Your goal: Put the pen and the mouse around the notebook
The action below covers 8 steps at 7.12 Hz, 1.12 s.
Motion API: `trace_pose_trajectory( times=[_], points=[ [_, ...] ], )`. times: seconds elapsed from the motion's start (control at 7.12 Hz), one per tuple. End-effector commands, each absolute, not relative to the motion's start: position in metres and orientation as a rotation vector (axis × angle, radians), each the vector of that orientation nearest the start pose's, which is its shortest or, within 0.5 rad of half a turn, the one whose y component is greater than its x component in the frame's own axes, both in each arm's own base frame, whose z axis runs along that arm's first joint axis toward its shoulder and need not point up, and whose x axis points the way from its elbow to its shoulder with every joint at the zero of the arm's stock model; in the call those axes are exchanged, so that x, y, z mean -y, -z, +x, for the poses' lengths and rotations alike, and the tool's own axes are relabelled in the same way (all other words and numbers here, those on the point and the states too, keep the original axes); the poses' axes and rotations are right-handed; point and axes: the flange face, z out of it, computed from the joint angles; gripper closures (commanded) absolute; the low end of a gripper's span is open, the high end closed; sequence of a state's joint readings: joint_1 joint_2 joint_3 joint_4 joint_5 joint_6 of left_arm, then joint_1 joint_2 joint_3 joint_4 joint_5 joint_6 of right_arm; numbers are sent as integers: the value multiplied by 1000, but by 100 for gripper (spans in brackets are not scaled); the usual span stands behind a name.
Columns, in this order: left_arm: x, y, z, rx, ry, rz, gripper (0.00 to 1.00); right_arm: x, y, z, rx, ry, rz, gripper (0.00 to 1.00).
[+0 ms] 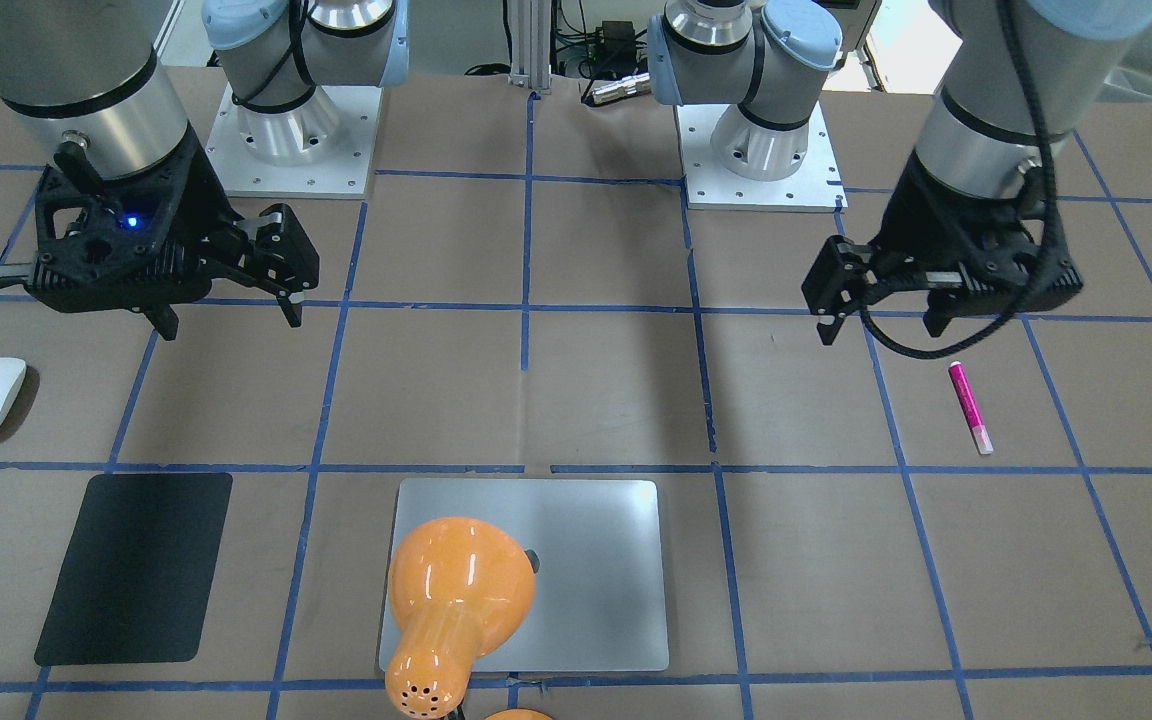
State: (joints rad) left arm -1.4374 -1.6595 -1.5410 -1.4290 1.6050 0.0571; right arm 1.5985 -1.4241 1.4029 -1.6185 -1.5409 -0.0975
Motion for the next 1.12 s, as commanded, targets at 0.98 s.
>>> trace_pose_trajectory(
  times=[0.98],
  points=[
    [527, -164, 222, -3138, 42, 32, 0, 533, -291, -180, -3213, -65, -41, 0]
  ],
)
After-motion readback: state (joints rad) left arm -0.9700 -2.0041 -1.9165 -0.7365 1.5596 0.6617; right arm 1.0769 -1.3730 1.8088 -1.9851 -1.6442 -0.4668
